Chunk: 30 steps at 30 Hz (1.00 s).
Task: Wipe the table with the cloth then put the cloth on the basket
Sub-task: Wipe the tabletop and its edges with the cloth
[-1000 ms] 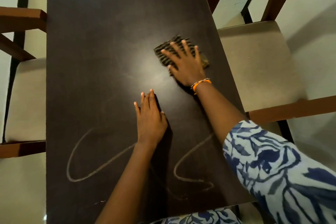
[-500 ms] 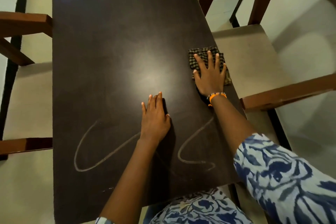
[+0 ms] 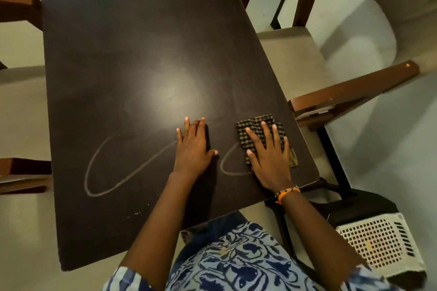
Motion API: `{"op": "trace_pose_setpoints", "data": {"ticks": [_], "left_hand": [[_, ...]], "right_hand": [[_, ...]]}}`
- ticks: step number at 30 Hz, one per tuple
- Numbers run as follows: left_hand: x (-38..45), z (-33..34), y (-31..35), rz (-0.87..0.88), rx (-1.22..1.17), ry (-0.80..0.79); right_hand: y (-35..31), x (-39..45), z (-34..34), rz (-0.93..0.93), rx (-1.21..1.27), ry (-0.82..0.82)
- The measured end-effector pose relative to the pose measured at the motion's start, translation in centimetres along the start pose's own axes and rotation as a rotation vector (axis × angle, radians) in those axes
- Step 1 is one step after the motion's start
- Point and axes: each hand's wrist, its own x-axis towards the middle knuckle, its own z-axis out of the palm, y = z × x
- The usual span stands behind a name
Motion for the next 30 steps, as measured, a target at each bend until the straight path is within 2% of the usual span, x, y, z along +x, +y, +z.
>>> {"op": "trace_pose_setpoints", "data": {"ticks": [12, 16, 21, 27, 30], "left_hand": [[1.2, -0.1, -0.6, -0.063, -0.076, 0.041], [1.8, -0.5, -0.5, -0.056, -0.061, 0.044], [1.9, -0.5, 0.0, -0.076, -0.094, 0.003], [1.5, -0.6, 0.4, -0.063, -0.12, -0.008], [1.0, -0.8, -0.1, -0.088, -0.113, 0.011]], "right_hand": [[1.5, 17.1, -3.6, -0.062, 0.029, -0.055], [0.8, 19.6, -4.2, -0.026, 0.069, -0.072], [0.6, 12.8, -3.1, -0.063, 0.031, -0.037], [-0.6, -0.6, -0.1, -0.179, -0.033, -0.117], [-1.3, -2.0, 0.5, -0.172, -0.053, -0.127]]}}
